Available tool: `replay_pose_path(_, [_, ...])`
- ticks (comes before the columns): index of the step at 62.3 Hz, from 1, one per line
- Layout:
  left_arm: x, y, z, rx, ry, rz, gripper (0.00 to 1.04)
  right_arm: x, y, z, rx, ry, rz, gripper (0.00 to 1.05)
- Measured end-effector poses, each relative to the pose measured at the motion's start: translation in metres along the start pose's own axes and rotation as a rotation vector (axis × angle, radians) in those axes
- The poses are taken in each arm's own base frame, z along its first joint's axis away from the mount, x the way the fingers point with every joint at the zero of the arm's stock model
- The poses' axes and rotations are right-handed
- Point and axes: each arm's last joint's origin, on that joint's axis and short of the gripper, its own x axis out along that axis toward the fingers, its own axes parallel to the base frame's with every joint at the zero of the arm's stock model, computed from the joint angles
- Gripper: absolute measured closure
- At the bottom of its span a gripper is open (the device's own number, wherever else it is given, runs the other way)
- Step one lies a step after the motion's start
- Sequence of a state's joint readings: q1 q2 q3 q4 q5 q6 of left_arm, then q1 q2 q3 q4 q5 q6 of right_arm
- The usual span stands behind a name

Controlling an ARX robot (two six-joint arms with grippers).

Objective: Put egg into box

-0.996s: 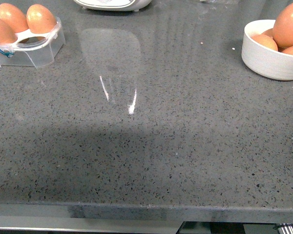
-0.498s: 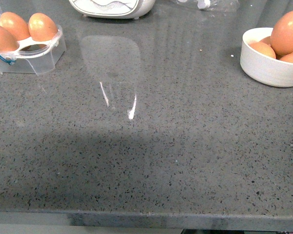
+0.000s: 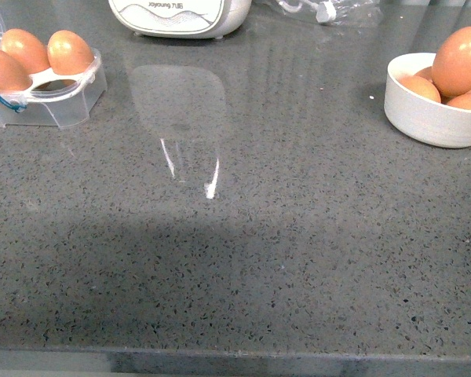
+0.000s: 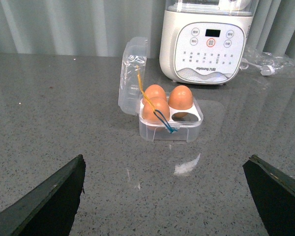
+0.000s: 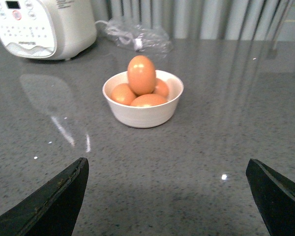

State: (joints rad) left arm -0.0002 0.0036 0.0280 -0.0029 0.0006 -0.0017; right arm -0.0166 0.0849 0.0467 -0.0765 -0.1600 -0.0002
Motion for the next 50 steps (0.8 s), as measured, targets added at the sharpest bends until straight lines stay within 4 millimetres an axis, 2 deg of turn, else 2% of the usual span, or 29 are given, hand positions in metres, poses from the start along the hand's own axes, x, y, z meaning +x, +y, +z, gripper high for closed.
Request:
replay_pose_path(13, [0.000, 0.000, 0.000, 0.000, -0.001, 0.001, 0.07, 0.007, 0.001, 0.029, -0.010, -0.079, 0.042, 0.07])
replay_pose_path(25, [0.000, 0.000, 0.000, 0.000, -0.001, 0.001, 0.07, 0.030, -0.008, 0.060, -0.023, -0.149, 0.013, 0.07])
replay_pose_path(32, [0.000, 0.000, 0.000, 0.000, -0.001, 0.001, 0.07, 0.056, -0.018, 0.078, -0.009, -0.148, -0.002, 0.07])
replay_pose_path(39, [0.000, 0.000, 0.000, 0.000, -0.001, 0.001, 0.07, 0.096, -0.030, 0.090, 0.043, -0.098, -0.011, 0.07])
replay_pose_path(45, [0.000, 0.000, 0.000, 0.000, -0.001, 0.001, 0.07, 0.121, -0.035, 0.090, 0.060, -0.056, -0.014, 0.07])
replay_pose_path(50, [0.000, 0.000, 0.000, 0.000, -0.001, 0.001, 0.07, 0.150, -0.038, 0.085, 0.091, 0.021, -0.006, 0.07])
